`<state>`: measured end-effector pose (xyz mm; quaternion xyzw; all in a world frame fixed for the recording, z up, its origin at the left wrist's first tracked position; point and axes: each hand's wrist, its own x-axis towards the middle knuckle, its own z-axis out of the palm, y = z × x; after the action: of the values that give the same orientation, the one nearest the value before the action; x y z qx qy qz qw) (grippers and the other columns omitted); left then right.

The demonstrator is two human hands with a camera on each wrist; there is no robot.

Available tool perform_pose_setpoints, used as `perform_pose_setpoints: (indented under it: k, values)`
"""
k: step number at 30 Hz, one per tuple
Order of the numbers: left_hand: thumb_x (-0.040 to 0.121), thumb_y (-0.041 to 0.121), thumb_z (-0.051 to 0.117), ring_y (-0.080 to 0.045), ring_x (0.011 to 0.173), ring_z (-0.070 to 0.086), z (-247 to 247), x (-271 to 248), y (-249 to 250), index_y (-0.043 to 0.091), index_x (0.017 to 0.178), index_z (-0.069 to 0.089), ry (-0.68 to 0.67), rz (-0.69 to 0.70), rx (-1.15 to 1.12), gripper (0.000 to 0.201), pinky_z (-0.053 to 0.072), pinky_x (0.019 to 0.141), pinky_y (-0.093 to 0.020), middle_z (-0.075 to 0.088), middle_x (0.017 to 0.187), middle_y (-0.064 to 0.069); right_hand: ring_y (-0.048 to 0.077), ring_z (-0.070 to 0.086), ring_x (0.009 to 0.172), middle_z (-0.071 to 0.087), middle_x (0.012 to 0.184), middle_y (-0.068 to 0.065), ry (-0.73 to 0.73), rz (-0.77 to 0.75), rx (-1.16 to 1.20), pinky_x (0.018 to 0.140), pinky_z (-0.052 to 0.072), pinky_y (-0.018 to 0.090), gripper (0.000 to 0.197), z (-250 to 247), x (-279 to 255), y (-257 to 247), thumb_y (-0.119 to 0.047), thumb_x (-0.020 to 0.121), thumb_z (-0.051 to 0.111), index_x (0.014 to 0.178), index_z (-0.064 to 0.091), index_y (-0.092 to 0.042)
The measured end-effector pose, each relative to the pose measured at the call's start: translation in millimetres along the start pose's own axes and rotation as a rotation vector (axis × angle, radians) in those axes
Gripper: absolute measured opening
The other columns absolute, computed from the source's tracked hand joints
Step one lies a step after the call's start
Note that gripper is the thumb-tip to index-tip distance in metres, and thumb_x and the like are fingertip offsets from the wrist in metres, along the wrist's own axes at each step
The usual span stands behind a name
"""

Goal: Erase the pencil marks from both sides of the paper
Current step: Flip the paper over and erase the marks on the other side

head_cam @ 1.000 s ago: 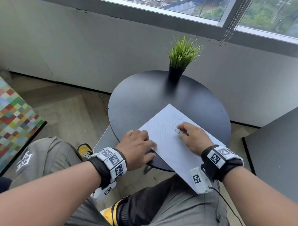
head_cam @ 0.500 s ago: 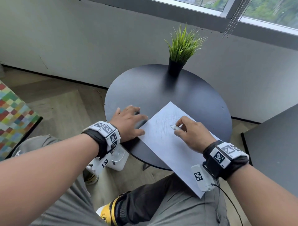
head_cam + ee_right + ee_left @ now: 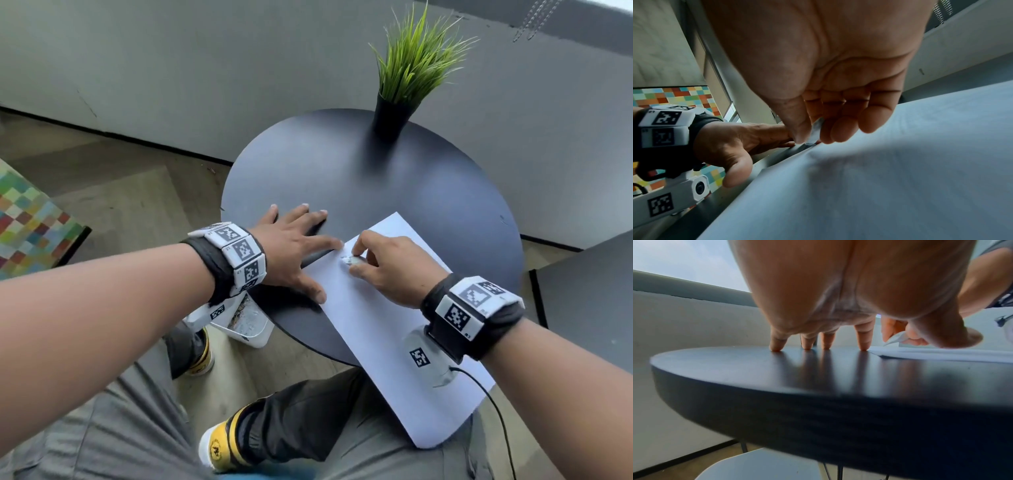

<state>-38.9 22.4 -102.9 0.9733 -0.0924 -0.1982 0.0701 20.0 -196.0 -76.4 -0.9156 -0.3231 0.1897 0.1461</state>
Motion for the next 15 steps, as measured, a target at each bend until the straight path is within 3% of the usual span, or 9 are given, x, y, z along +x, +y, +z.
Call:
perform_pose_setpoints:
  k: [2,6,9,12,15]
  values:
    - [0.052,0.101,0.043,-0.025,0.150,-0.015,1.2,4.2,1.7,0.064,0.142,0.005,-0.002,0.010,0.037,0.105,0.003,0.114,-0.066,-0.010,0.164,0.005,0.022,0.058,0.086,0.066,0.089,-0.001,0.011,-0.025,-0.030,0.078,0.049,0.038,0.025,-0.5,7.4,-1.6,-0.047,0.093,0.055,0.105,0.055,-0.025]
    - [0.054,0.097,0.051,-0.027,0.150,-0.018,-5.1,9.8,3.1,0.063,0.145,0.000,-0.039,0.018,0.056,0.110,0.001,0.114,-0.068,-0.016,0.164,0.002,0.021,0.056,0.087,0.063,0.088,-0.003,0.009,-0.043,-0.084,0.075,0.045,0.033,0.025,-6.8,20.1,0.3,-0.046,0.094,0.056,0.104,0.056,-0.023]
    - [0.060,0.094,0.049,-0.026,0.150,-0.017,-11.8,15.0,3.9,0.064,0.144,0.004,-0.052,0.029,0.039,0.100,0.000,0.114,-0.068,-0.015,0.164,0.002,0.022,0.057,0.087,0.063,0.087,-0.003,-0.023,-0.034,-0.087,0.076,0.047,0.035,0.025,-7.7,22.4,5.7,-0.047,0.094,0.056,0.101,0.056,-0.024]
    - [0.072,0.081,0.056,-0.022,0.150,-0.018,-19.1,22.1,-1.5,0.068,0.142,0.012,-0.067,0.058,0.004,0.083,-0.003,0.116,-0.065,-0.015,0.164,0.005,0.022,0.056,0.087,0.062,0.090,-0.003,-0.074,-0.104,-0.037,0.078,0.047,0.036,0.019,-4.8,17.7,6.2,-0.041,0.094,0.056,0.104,0.057,-0.025]
    - [0.070,0.077,0.063,-0.022,0.150,-0.018,-21.9,25.3,-8.6,0.070,0.140,0.013,-0.091,0.103,0.035,0.086,-0.003,0.116,-0.065,-0.017,0.164,0.007,0.015,0.053,0.082,0.058,0.090,-0.008,-0.096,-0.208,-0.006,0.074,0.042,0.031,0.019,-5.8,13.4,4.7,-0.035,0.091,0.059,0.106,0.060,-0.024]
